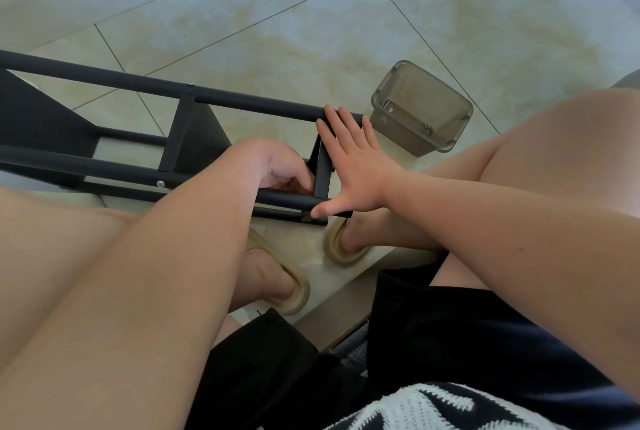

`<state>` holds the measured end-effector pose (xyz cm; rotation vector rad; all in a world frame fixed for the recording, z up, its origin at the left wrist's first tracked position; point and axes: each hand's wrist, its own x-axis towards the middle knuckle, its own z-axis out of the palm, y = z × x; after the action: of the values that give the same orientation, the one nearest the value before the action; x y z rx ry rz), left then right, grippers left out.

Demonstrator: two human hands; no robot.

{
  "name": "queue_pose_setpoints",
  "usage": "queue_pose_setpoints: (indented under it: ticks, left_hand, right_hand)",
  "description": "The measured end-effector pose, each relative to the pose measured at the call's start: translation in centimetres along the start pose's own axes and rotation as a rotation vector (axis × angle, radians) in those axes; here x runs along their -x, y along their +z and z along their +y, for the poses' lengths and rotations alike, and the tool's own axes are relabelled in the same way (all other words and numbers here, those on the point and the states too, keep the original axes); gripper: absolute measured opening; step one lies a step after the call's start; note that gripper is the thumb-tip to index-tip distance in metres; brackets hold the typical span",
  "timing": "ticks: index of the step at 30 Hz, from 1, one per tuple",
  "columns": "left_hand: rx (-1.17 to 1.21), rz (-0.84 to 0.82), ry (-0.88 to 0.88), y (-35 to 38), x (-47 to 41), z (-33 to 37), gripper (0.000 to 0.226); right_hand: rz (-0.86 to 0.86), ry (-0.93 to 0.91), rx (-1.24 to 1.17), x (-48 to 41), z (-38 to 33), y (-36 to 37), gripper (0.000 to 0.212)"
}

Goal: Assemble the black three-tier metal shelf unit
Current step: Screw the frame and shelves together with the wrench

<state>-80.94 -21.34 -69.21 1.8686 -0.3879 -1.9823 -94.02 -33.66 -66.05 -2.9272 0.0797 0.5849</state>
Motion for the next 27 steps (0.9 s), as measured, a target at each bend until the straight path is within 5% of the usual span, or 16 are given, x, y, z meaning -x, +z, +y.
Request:
queue_pose_setpoints:
  ticks: [19, 27]
  left_hand:
    - [0.088, -0.041, 0.086, 0.45, -0.28, -0.26, 0.043]
    - [0.074, -0.033, 0.026, 0.09, -0.75, -0.53, 0.024]
  right_hand:
    - [0.013, -0.012, 0.002, -0.18, 0.26, 0.6, 0.147]
    - [0.003, -0.009, -0.004, -0.23, 0.37, 0.44, 0.147]
